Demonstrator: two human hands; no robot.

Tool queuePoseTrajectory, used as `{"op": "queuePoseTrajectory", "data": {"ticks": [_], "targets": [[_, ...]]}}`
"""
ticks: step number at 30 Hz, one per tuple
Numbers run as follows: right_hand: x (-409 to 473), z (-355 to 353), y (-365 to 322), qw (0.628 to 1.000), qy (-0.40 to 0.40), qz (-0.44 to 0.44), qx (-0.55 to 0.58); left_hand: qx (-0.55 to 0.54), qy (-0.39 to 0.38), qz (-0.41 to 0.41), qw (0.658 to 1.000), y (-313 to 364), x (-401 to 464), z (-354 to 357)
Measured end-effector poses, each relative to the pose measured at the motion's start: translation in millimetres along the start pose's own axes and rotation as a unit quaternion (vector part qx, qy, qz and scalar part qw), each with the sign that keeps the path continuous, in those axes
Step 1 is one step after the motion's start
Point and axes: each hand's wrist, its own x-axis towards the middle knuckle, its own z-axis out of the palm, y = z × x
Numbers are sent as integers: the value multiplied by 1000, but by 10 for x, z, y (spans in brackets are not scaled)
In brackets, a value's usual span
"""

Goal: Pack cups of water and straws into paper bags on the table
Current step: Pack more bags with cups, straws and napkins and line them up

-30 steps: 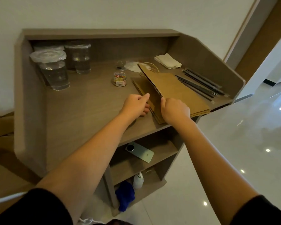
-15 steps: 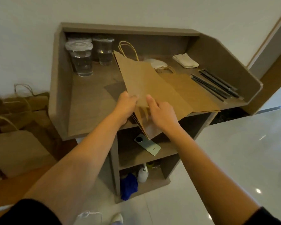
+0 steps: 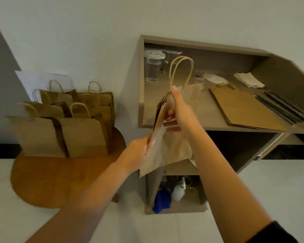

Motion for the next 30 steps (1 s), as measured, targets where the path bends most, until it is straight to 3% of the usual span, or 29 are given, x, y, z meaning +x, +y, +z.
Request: {"op": "queuePoseTrajectory", "data": {"ticks": [4, 7, 9, 12, 17, 21, 24, 27, 30], "targets": [[-337, 383, 79, 996, -65, 60, 29, 63, -30, 8, 998, -311, -663, -365], [-536, 786, 170, 993, -88, 78, 24, 50, -78, -111, 989, -590, -1057, -671], [-647, 1150, 243, 990, -119, 77, -24, 4, -66, -168, 984, -693, -1191, -857], [-793, 1677, 340, 982, -162, 77, -51, -25, -17, -178, 984, -750, -1286, -1096], [-789, 2081, 444, 964, -196, 159, 87, -12, -7, -188, 982, -893, -1501, -1401], [-677, 2265, 429, 965, -198, 157, 66, 5, 11, -202, 979, -976, -1577, -1467], [-581, 2344, 477, 967, -221, 124, 18, -102, -34, -251, 962, -947, -1556, -1527], [-543, 2349, 579, 968, -238, 74, -32, -303, -95, -275, 908, -859, -1468, -1657], [-561, 2340, 642, 964, -265, 24, 0, -374, -32, -311, 873, -809, -1315, -1706]]}}
